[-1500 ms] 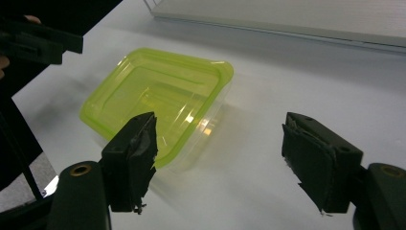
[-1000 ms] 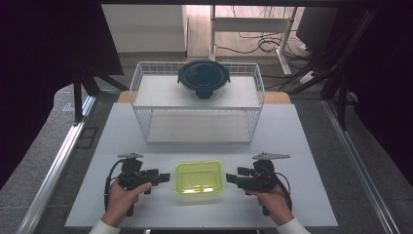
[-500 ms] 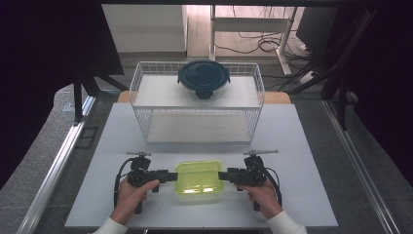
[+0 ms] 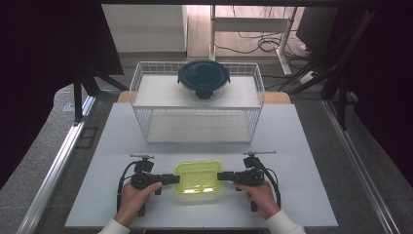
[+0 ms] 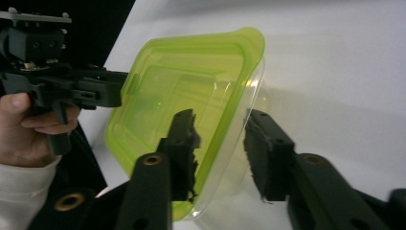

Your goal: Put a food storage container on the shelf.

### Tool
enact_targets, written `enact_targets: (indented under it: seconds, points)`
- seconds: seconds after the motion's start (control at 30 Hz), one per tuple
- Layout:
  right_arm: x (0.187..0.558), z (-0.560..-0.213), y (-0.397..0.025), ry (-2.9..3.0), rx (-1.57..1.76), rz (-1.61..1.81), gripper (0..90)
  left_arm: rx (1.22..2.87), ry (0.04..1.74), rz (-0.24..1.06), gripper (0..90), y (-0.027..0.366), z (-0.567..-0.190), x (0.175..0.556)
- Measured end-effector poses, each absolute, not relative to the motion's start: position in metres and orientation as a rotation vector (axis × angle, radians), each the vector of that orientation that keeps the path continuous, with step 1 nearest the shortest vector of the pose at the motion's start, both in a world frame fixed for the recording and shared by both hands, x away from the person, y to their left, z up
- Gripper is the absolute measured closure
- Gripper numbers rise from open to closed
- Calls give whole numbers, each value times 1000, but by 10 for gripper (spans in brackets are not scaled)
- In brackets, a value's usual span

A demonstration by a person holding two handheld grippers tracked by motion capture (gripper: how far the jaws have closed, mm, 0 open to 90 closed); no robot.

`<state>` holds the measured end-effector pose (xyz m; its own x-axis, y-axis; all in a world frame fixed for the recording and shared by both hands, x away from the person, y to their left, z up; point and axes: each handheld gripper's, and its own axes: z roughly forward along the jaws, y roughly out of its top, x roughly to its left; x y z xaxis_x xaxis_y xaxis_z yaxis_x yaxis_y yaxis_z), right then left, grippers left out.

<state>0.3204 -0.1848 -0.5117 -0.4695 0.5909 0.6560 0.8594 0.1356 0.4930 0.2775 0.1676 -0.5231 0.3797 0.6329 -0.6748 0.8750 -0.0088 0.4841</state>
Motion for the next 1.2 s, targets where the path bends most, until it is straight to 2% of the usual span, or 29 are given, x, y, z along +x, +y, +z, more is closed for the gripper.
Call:
enact_targets:
  seconds: [0.03,0.07,0.43,1.2]
  points:
    - [320,-512,-185,-2108,-1409,-1248,668,1715,1331,-353,606,165,-524,278]
    - [320,-514,-185,-2107,-1415,-1233,719,1720,1329,-350,683,165,-525,278]
    - [311,-506,-186,-2129,-1418,-1267,783,1678,1325,-367,784,166,-521,275]
    - [293,-463,-189,-2273,-1305,-1443,792,1672,1213,-256,804,165,-483,258]
